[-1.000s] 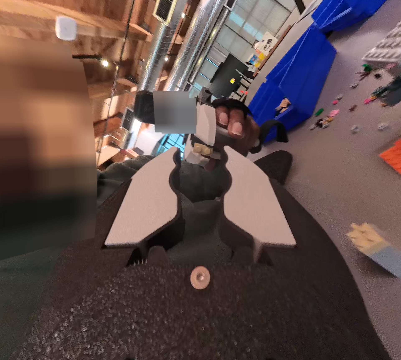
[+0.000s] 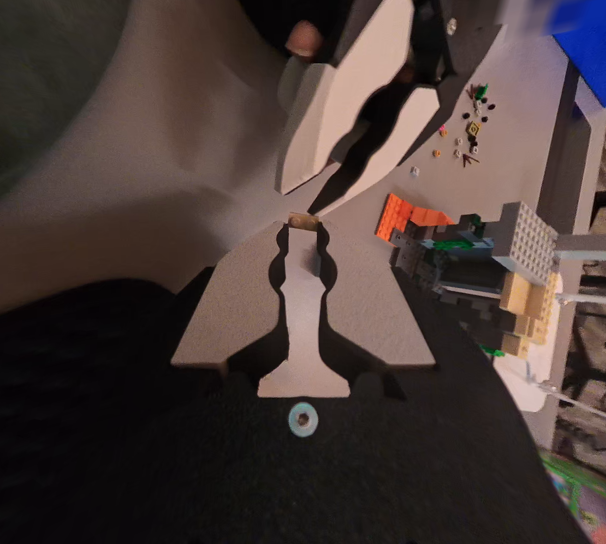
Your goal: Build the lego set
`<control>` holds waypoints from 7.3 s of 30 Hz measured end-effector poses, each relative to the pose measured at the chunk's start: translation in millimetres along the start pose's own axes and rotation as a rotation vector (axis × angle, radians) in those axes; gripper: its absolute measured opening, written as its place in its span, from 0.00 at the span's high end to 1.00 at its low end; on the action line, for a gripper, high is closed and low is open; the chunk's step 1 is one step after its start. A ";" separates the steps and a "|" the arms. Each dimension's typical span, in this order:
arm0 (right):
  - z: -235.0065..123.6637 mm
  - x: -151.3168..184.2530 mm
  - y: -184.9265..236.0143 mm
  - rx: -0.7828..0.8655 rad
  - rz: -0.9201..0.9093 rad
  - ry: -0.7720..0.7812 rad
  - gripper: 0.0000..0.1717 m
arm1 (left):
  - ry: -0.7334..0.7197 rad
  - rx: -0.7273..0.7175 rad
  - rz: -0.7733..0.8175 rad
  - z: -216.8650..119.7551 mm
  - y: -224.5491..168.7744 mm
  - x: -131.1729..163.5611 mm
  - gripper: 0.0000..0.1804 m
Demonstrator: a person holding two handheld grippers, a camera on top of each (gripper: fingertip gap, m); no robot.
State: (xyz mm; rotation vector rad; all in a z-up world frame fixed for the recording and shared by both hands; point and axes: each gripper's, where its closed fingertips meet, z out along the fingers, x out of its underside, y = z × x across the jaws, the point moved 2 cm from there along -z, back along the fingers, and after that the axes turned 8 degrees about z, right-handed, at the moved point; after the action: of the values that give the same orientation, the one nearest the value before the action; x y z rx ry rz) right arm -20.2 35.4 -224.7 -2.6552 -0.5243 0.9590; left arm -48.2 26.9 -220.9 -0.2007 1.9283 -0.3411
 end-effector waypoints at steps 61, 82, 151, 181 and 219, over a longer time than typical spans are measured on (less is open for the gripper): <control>-35.3 -19.9 -13.6 -0.743 1.451 -0.790 0.92 | -0.137 -0.539 0.658 -10.7 -4.6 -33.9 0.91; -29.2 6.5 -14.9 -0.502 1.328 -0.570 0.86 | 0.413 -0.318 0.344 -25.3 24.4 24.0 0.96; -25.2 43.6 -39.1 0.248 1.060 -0.434 1.00 | 1.030 -0.741 -0.101 -422.2 81.4 173.4 0.88; -20.0 40.0 -37.2 0.243 1.047 -0.407 1.00 | 0.902 -0.737 -0.038 -414.7 88.2 150.5 0.91; -41.6 41.0 -58.5 0.001 0.711 -0.011 0.91 | -0.216 -0.568 0.554 -120.2 -3.7 -37.0 0.90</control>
State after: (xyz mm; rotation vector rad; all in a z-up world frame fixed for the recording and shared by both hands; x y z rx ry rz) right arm 22.2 99.9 -195.1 -2.8709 0.4639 1.1304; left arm -146.0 51.5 -145.6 -0.0604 1.7382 0.5795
